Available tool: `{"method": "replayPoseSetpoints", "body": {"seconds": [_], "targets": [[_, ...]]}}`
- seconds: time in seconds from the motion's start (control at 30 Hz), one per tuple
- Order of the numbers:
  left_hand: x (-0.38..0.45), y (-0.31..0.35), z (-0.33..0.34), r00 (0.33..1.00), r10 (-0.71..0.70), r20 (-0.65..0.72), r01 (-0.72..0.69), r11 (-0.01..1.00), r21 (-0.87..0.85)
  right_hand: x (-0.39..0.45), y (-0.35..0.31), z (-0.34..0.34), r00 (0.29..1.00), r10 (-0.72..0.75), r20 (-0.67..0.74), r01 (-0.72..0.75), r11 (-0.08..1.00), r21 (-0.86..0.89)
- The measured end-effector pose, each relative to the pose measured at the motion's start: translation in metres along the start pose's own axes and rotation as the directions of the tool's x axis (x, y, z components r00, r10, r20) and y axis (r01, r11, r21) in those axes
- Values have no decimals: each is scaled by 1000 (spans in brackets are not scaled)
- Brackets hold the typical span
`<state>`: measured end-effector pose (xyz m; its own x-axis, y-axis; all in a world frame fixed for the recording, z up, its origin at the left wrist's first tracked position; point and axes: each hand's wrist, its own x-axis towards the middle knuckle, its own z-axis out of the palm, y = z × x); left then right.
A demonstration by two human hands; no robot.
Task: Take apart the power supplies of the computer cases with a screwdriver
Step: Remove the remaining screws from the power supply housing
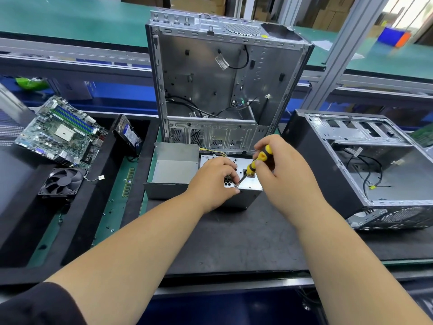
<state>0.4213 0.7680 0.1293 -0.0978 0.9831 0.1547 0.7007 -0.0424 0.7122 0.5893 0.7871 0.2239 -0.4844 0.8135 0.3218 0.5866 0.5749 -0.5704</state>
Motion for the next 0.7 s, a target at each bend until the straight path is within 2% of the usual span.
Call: {"method": "replayPoseSetpoints", "body": {"seconds": [0.2,0.43,0.5,0.7], "targets": [[-2,0,0,1000,-4,-3,4,1000,5,5,0,1,991,-35,-128,28,998,-52],[-1,-1,-3,1000,7,8,-7,1000,15,2,-5,3,999,-40,-33,44,992,116],[-2,-2,-2,1000,1,4,-1,1000,2,2,-3,5,998,-55,-32,58,993,107],[-4,-2,-1,1000,-2,1,2,1000,-3,8,-1,8,973,-122,-194,134,990,49]]}}
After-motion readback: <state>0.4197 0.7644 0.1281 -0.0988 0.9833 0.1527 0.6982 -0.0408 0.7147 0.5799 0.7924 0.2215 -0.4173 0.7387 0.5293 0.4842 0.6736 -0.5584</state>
